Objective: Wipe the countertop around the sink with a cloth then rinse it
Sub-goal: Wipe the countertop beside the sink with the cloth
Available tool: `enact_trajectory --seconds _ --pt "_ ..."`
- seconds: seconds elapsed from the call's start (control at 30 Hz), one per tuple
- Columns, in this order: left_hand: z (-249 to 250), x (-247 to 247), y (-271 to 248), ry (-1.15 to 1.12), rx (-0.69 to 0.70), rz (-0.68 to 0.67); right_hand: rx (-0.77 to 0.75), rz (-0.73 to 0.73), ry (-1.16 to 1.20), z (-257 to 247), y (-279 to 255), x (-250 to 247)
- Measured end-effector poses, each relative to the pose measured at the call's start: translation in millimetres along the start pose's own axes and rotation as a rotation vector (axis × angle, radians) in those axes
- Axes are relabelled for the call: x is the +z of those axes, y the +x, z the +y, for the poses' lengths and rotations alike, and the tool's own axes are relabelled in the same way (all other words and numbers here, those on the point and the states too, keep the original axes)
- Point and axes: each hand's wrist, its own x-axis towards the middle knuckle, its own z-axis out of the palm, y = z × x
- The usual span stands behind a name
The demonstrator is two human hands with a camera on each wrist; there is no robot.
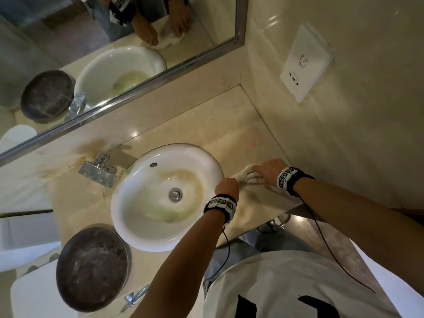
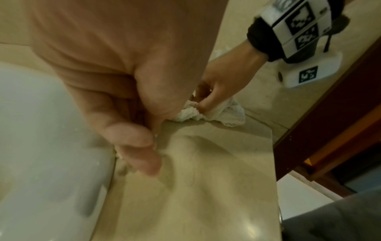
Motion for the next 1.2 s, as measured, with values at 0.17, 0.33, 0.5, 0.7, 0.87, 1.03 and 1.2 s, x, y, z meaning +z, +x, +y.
enact_trajectory --seconds 0.17,0.33,0.5,0.7,0.87,1.03,1.2 --pt "-11.9 -5.3 0.5 0.038 0.006 0.039 0.144 0.04 0.257 8.0 -7.7 6.9" --pt "-36.7 -5.2 -6.4 0.02 -0.02 0.061 0.494 -0.049 0.674 -23.8 -2.3 -7.8" --pt "-68.3 3.7 -28.3 0.022 -0.065 0.073 0.701 -0.085 0.661 -77.8 5.9 -20.9" --pt "-85.2 22.6 -46.3 -0.025 -0.048 0.11 0.696 0.003 0.471 -121.2 9.2 -5.7" --pt "-78.5 28.0 -50.0 -0.098 -0.046 0.234 0.469 0.14 0.39 -140.2 18.1 -6.2" --pt "-83.0 39.9 -51.5 -0.099 -0.079 0.234 0.283 0.171 0.434 -134.0 10.3 -1.9" --pt "-98.0 46.6 -52.5 -0.094 -0.079 0.205 0.004 0.211 0.401 -85.4 -16.3 -0.6"
